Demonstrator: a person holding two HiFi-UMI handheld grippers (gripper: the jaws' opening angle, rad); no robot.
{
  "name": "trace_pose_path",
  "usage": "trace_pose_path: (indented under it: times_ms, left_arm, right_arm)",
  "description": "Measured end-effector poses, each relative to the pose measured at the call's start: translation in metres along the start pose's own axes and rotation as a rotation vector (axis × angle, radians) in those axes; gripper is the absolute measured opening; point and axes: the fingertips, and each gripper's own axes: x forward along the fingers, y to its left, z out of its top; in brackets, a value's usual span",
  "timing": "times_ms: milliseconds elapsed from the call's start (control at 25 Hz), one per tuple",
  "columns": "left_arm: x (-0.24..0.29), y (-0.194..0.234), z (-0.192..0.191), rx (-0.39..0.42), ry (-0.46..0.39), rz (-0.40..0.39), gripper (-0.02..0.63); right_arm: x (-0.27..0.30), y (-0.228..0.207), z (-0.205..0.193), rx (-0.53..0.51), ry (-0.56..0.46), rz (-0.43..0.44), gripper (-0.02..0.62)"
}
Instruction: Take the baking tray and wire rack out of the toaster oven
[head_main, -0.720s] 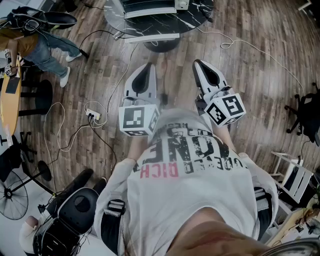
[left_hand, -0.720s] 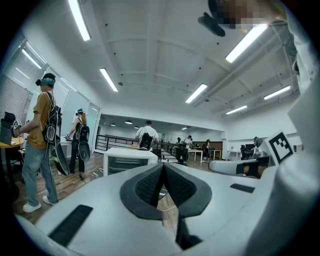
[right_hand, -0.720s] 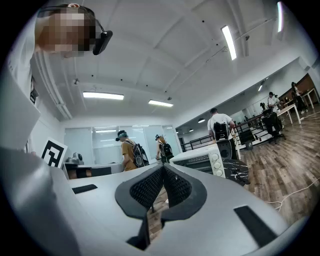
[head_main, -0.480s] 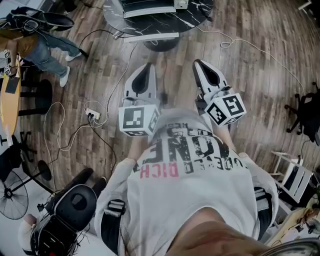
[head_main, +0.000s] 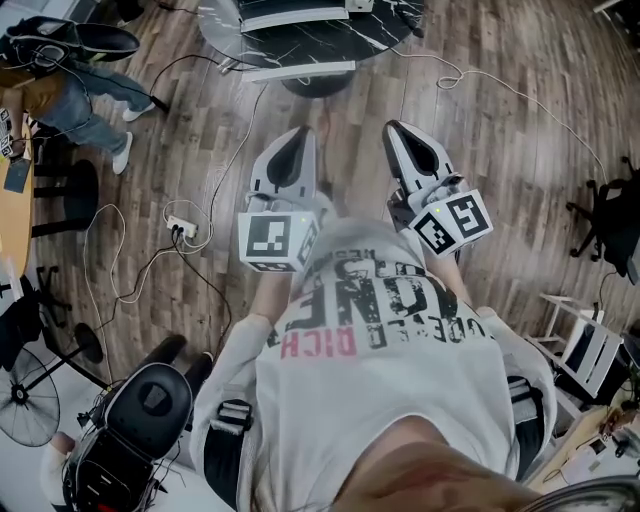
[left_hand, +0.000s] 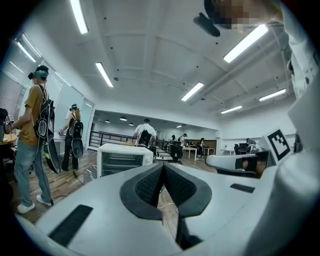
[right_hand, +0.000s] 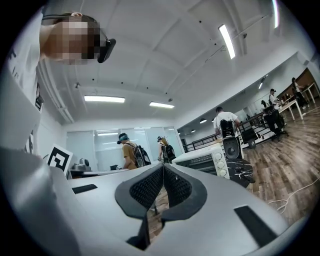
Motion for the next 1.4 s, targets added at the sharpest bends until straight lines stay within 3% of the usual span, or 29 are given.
trace_pose_path:
  times_ms: [320, 840, 1400]
  left_arm:
    - [0.033, 0.052, 0.002, -0.029, 0.011, -0.021, 0.003]
    - [0.106, 0.164, 0.041, -0.033, 0.032, -0.136, 0.003]
    - [0.137, 0.214, 0.020, -0.063, 0.108, -0.126, 0.003]
  right_arm:
    - [0.052, -0.010, -0.012, 0.018, 0.033, -0.035, 0.002]
    - [0.186, -0.010, -0.001, 0.037, 0.026, -0.121, 0.002]
    - [0.220, -0.029, -0.019, 0.096, 0.036, -0.199, 0.002]
